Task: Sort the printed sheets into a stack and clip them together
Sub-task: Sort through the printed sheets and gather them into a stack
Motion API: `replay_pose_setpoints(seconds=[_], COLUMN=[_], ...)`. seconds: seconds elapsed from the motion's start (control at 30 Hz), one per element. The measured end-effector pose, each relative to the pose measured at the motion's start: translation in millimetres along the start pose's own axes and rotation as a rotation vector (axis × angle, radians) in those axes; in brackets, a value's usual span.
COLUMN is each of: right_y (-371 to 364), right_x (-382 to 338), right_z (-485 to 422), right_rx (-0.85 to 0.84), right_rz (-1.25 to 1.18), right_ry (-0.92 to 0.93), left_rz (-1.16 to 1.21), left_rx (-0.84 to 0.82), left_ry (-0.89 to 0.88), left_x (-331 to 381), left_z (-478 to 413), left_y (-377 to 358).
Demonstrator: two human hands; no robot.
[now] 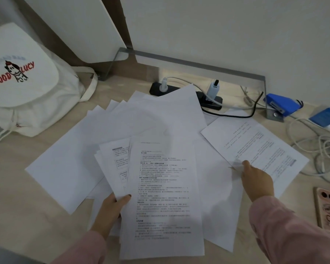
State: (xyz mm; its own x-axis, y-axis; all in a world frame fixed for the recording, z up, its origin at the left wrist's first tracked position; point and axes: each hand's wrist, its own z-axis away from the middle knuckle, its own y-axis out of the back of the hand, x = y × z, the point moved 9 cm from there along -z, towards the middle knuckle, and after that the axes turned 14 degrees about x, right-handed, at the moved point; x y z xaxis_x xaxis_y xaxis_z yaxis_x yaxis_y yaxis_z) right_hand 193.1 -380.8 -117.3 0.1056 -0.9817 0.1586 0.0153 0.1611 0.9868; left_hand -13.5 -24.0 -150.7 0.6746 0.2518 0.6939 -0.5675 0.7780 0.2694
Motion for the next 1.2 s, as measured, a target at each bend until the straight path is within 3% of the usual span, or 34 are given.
replay_pose_setpoints(seconds=[0.3,0.4,0.63,0.73,0.83,0.97,1.1,1.2], right_y=[15,5,10,9,14,53,93,119], right_x=[-12,-14,-24,-20,3,21,6,-27], right_z=[-11,-12,-16,-18,-17,-7,17,43], right_rx=[0.138,0.098,0.212,0.149,0.085,0.199,0.293,0.363], right_rz=[-0.119,-0.111,-0.039,-0.030,-0.246,-0.573,-0.731,-0.851], right_ry=[-0.027,-0.065,0.048,0.027,-0.194,-0.414,-0.377,-0.193], left_rz=[-0.014,-0.011,-0.029,-0.021,-0.009,-0.004,0.016,0.027], left_rx=[0.007,0.005,0.011,0.012,0.007,-0.010,-0.018,-0.013], left_ry=[-0.021,-0.029,-0.024,-0.016,-0.014,-0.011,-0.004,0.010], left_x=[3,4,-1,-3,-3,-3,-1,-2], left_z=[0,1,-5,-7,-8,-7,-6,-6], left_y=[-1,-3,0,1,0,-1,-2,0])
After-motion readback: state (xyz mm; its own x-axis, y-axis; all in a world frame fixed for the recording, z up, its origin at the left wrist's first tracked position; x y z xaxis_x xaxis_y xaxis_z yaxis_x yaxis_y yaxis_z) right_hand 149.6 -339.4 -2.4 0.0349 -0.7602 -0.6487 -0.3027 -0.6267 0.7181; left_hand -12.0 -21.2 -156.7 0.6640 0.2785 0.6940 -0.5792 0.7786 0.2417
